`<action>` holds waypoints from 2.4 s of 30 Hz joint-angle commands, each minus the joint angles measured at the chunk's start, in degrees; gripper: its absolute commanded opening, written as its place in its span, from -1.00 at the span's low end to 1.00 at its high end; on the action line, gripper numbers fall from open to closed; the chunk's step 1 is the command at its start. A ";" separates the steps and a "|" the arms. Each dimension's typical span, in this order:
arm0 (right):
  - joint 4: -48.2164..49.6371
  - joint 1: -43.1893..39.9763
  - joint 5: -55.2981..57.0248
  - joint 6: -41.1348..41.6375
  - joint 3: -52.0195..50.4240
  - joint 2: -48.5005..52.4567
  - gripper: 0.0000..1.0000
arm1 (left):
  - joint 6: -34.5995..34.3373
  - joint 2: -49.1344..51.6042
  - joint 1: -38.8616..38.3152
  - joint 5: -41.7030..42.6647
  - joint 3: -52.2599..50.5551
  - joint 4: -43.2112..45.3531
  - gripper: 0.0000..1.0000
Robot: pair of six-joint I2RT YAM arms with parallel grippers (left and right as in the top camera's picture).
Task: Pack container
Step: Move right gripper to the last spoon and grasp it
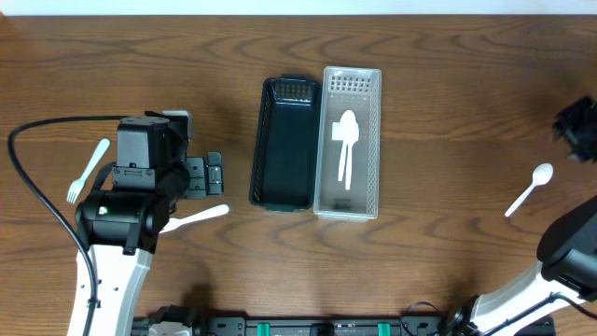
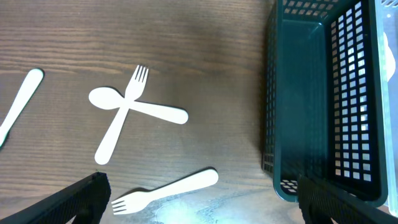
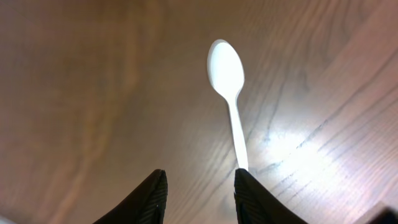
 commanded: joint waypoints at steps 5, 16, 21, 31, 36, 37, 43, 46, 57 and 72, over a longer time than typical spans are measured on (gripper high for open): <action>12.98 -1.33 -1.09 -3.91 -15.45 0.39 -0.10 | 0.83 -0.28 0.26 0.17 1.05 -0.17 0.96; 26.53 -1.33 -0.39 -7.85 -26.73 0.44 0.10 | 0.81 -0.28 0.26 0.17 1.05 -0.20 0.96; 29.14 -1.40 0.00 -9.64 -28.22 0.44 0.23 | 0.81 -0.28 0.26 0.17 1.05 -0.20 0.96; 30.62 -2.73 0.37 -10.01 -28.87 0.87 0.38 | 0.81 -0.28 0.26 0.17 1.05 -0.20 0.96; 30.62 -2.73 0.66 -10.03 -28.87 1.99 0.39 | 0.81 -0.28 0.26 0.17 1.05 -0.20 0.96; 30.62 -2.80 0.70 -10.03 -28.87 2.45 0.39 | 0.81 -0.28 0.26 0.17 1.05 -0.20 0.96; 30.36 -3.08 0.87 -10.01 -28.87 5.05 0.41 | 0.81 -0.28 0.26 0.17 1.05 -0.20 0.96; 30.23 -3.08 0.90 -10.01 -28.89 5.29 0.40 | 0.81 -0.28 0.26 0.17 1.05 -0.20 0.96; 29.81 -3.19 0.85 -10.01 -28.89 5.29 -0.43 | 0.81 -0.28 0.26 0.17 1.05 -0.20 0.96; 28.37 -0.85 -8.07 -9.55 -27.23 1.75 -0.95 | 0.83 -0.31 0.26 0.17 1.05 -0.39 0.96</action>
